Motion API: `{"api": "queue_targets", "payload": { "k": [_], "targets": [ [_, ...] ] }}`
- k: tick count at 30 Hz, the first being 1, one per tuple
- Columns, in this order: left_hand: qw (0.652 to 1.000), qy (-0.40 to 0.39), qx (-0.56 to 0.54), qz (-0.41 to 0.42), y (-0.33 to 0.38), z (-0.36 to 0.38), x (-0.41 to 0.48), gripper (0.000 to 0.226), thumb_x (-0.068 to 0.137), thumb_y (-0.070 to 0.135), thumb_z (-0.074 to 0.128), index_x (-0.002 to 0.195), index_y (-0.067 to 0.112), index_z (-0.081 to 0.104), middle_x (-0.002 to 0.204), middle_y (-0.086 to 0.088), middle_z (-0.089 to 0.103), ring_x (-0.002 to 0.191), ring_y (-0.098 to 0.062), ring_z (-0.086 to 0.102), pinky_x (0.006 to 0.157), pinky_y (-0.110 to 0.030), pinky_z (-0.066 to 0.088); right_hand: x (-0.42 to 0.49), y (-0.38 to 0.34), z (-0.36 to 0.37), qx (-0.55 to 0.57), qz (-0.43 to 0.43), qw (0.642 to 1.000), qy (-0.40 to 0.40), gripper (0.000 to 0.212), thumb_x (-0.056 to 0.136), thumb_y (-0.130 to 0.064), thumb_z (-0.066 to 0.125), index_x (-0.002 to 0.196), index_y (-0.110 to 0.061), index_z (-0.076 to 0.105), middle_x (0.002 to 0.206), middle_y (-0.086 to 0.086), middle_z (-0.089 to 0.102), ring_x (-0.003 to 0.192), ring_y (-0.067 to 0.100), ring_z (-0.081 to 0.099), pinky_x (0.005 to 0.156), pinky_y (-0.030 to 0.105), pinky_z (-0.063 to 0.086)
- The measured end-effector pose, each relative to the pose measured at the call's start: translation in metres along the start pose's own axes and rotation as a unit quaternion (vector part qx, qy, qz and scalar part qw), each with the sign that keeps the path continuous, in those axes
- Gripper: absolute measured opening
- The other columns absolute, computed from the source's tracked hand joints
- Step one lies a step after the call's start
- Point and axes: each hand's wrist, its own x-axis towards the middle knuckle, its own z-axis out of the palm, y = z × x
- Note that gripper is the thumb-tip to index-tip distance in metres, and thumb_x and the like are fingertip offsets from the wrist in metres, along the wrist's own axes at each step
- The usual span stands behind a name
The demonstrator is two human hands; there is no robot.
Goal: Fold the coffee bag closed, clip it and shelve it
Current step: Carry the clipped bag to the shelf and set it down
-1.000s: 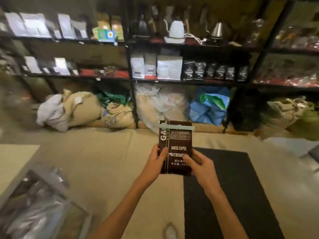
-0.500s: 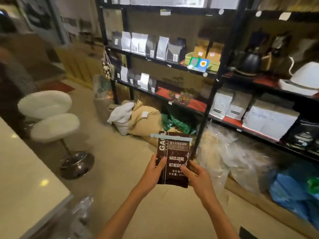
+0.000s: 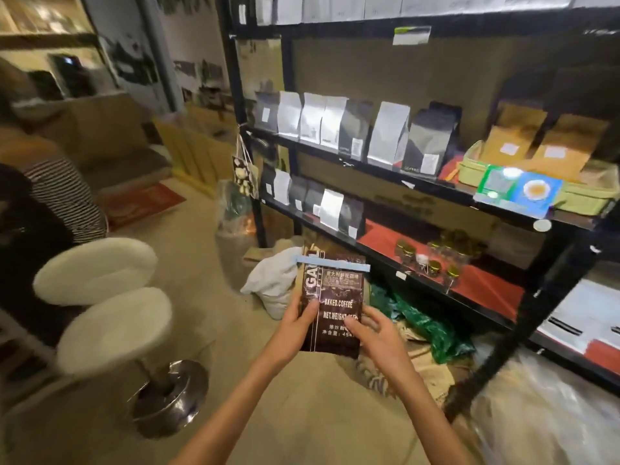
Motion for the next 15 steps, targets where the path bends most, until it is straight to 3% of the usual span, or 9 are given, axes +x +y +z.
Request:
{"api": "queue_targets", "payload": {
  "k": [4,7,9,13,15],
  "targets": [
    [0.997,-0.037,0.06,0.023,-0.006,-0.05,0.14,0.057,0.092,0.045,0.054,0.142,0.022,0.039,0.134,0.002,0.06,0.117,-0.01,0.061,0.091,-0.024,0.054,0.131,-0.002,0.031,0.008,-0.004,1.0,0.017,0.023,0.089,-0.014,0.07,0.105,-0.028,0.06,0.103,-0.003,0.069,0.078,0.001,0.074,0.057,0.016,0.057],
    [0.992,-0.105,0.066,0.008,-0.003,-0.064,0.231,0.026,0.099,0.032,0.053,0.125,0.036,0.049,0.121,0.009,0.067,0.109,-0.009,0.066,0.089,-0.028,0.055,0.205,-0.008,0.037,-0.003,0.014,0.997,0.072,0.033,0.087,-0.023,0.072,0.116,-0.027,0.058,0.115,0.003,0.069,0.094,0.012,0.072,0.07,0.026,0.061],
    [0.984,-0.154,0.083,-0.02,-0.006,-0.064,0.291,0.023,0.1,0.02,0.054,0.117,0.035,0.052,0.112,0.009,0.072,0.102,-0.008,0.069,0.083,-0.027,0.057,0.248,-0.01,0.03,-0.018,0.025,0.993,0.117,0.038,0.086,-0.024,0.073,0.12,-0.026,0.056,0.114,-0.003,0.068,0.093,0.007,0.07,0.065,0.02,0.059],
    [0.968,-0.213,0.129,-0.035,-0.01,-0.036,0.391,0.023,0.095,0.02,0.062,0.117,0.016,0.058,0.114,-0.008,0.071,0.099,-0.012,0.07,0.088,-0.034,0.056,0.321,-0.006,-0.004,0.004,0.056,0.981,0.186,0.038,0.083,-0.006,0.075,0.115,-0.016,0.057,0.104,0.007,0.072,0.089,0.017,0.073,0.072,0.032,0.062],
    [0.948,-0.262,0.173,-0.046,-0.024,-0.017,0.44,0.027,0.093,0.025,0.065,0.118,0.016,0.059,0.115,-0.005,0.072,0.105,-0.02,0.069,0.093,-0.042,0.054,0.355,0.006,-0.026,0.007,0.071,0.972,0.226,0.04,0.08,0.002,0.076,0.114,-0.01,0.059,0.095,0.009,0.076,0.083,0.018,0.075,0.066,0.03,0.061]
  ]
}}
